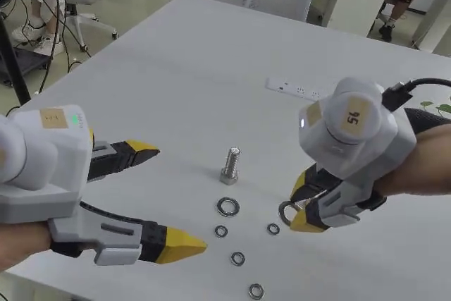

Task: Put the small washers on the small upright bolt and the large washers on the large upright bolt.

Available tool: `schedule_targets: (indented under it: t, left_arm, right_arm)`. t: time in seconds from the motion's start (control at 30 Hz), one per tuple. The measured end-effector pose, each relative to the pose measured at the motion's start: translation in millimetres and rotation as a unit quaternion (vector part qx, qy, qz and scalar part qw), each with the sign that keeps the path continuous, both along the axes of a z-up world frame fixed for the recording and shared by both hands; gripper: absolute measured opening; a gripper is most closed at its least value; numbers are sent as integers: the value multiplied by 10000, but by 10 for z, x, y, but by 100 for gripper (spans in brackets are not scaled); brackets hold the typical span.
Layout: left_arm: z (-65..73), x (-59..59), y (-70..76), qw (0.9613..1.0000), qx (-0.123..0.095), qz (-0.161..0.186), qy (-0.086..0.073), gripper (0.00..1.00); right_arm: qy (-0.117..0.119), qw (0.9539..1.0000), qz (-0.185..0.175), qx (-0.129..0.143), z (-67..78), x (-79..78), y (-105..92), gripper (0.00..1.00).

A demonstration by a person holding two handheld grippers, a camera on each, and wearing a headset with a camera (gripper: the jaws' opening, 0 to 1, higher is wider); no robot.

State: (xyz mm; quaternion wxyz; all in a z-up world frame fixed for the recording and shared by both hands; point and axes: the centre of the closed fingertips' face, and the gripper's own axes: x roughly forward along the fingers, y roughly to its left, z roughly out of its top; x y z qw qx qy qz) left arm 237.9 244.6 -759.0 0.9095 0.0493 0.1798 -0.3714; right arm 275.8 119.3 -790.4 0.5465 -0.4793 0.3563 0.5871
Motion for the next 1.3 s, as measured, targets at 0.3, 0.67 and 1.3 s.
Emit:
schedule_targets:
  t: [0.3, 0.67, 1.3]
  left_arm:
    - [-42, 50, 71, 9999, 70, 116, -34, 89]
    - [-78, 71, 107, 9998, 98, 183, -11, 88]
    - [-167, 79, 137, 9996, 111, 219, 99, 88]
  right_arm:
    - [-108, 9999, 58, 95, 143, 128, 122, 22]
    - [-155, 9996, 218, 95, 248, 289, 260, 22]
    - [-156, 9991, 352, 179, 318, 626, 610, 22]
